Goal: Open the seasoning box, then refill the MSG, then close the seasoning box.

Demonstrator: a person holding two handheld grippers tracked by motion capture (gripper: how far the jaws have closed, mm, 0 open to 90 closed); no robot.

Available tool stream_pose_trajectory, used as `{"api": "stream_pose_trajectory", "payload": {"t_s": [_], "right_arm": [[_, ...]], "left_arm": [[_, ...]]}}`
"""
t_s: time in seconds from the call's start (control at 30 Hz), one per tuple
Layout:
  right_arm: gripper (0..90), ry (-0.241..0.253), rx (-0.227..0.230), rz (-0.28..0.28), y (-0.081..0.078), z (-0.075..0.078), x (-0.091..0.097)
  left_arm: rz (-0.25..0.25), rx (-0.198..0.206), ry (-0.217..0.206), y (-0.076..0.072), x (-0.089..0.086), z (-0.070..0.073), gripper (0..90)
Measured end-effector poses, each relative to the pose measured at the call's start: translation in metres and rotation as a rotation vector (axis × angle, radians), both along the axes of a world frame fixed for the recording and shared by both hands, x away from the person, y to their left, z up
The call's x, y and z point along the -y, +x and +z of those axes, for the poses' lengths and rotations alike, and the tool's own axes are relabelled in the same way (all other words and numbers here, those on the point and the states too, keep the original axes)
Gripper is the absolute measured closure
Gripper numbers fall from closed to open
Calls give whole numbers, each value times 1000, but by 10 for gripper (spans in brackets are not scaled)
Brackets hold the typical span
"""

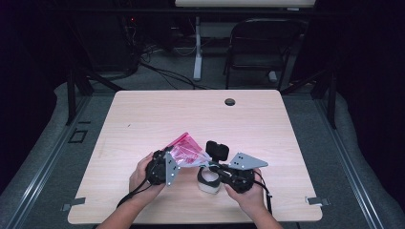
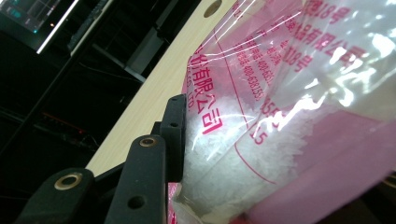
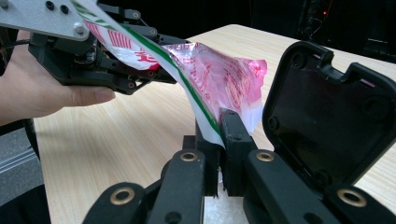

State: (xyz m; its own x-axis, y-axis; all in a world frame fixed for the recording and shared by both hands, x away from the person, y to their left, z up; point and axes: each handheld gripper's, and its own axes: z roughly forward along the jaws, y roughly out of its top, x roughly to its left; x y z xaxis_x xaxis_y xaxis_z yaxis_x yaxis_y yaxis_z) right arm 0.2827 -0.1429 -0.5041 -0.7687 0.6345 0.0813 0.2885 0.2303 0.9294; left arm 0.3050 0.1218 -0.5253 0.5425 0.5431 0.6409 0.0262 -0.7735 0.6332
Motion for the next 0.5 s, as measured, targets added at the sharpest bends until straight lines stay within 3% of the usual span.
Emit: {"api": "stream_pose_trajectory", "payload": {"t_s": [0.5], "right_arm": [[869,4,5,1,-1,2,0]], "left_arm": [[-15,-47,-32,1,-2,-5,674]]}}
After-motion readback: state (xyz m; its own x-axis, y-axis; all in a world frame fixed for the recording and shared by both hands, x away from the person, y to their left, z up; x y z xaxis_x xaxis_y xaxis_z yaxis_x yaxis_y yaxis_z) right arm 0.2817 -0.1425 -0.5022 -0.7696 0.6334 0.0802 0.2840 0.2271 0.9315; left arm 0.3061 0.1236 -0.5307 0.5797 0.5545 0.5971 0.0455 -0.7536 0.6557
